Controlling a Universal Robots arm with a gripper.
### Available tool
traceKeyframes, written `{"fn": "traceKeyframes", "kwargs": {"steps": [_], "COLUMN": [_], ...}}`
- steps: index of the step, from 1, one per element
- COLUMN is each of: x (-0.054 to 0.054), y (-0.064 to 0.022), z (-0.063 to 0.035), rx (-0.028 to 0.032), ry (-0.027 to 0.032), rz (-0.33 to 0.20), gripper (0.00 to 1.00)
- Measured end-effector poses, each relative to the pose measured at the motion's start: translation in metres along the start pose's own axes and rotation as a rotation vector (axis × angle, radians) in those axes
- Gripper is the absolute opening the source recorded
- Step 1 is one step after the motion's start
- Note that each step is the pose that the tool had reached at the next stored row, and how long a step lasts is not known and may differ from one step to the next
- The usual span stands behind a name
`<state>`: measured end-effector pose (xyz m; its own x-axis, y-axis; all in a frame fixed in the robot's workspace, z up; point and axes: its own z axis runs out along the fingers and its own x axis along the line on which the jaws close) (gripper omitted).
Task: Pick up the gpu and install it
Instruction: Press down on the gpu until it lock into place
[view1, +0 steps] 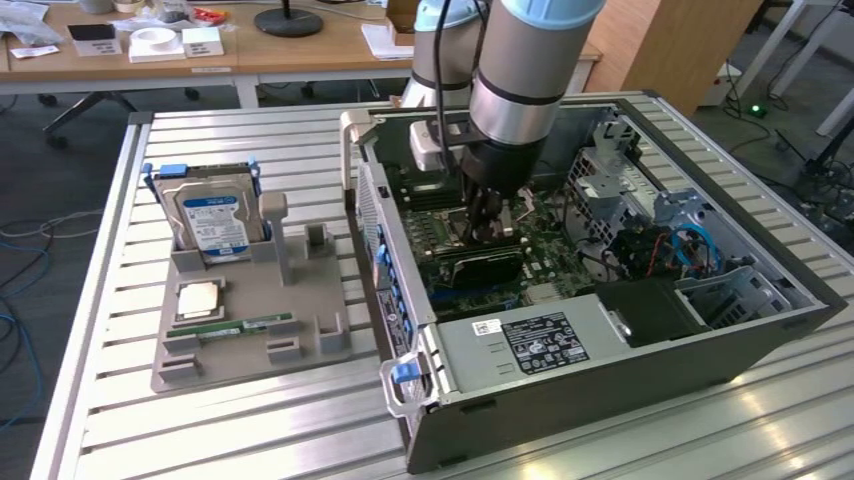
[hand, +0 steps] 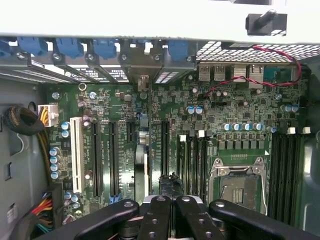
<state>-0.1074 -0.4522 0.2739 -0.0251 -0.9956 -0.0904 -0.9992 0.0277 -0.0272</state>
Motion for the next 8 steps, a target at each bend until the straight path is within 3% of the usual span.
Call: {"fn": "traceKeyframes", "kwargs": {"steps": [8], "x": [0.0094], "y": [-0.0003], "z": [-0.0013], "rx": [-0.0001], "ry": [0.0002], "rz": [0.000], "gripper": [0.11]}}
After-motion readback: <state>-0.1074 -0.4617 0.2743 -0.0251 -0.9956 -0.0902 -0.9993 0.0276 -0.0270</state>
